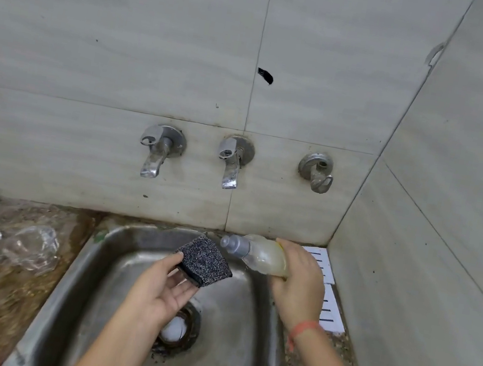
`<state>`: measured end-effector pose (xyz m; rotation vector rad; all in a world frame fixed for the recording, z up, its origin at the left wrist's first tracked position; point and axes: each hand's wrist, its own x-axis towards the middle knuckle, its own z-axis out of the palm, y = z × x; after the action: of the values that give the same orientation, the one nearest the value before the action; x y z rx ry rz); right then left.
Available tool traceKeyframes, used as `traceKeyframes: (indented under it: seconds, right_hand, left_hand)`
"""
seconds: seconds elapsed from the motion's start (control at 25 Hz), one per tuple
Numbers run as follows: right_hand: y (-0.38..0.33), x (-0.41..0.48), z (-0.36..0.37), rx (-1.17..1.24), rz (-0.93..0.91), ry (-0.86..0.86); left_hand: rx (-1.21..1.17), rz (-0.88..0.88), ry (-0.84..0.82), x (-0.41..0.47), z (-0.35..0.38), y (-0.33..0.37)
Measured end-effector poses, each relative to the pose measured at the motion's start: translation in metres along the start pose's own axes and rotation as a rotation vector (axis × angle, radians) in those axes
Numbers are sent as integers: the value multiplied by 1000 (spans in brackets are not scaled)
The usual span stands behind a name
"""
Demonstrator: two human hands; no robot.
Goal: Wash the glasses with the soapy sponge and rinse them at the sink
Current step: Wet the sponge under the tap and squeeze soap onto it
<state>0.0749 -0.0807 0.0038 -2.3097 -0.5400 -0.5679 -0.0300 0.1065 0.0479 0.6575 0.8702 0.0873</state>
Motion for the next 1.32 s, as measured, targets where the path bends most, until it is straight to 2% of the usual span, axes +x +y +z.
traceKeyframes:
  seconds: [0.16, 0.48, 0.84, 1.32]
  right_hand:
    - [-9, 14, -16, -231, -172, -9]
    - [-29, 44, -43, -416, -355, 52]
    - [-39, 63, -56, -509, -469, -40]
    - [-46, 82, -61, -532, -599, 67]
  left_hand:
    - [-67, 20, -35, -17, -15, 5]
    - [-81, 54, -82, -33, -17, 10]
    - [-77, 40, -116, -35, -14, 13]
    - [-99, 33, -133, -31, -14, 14]
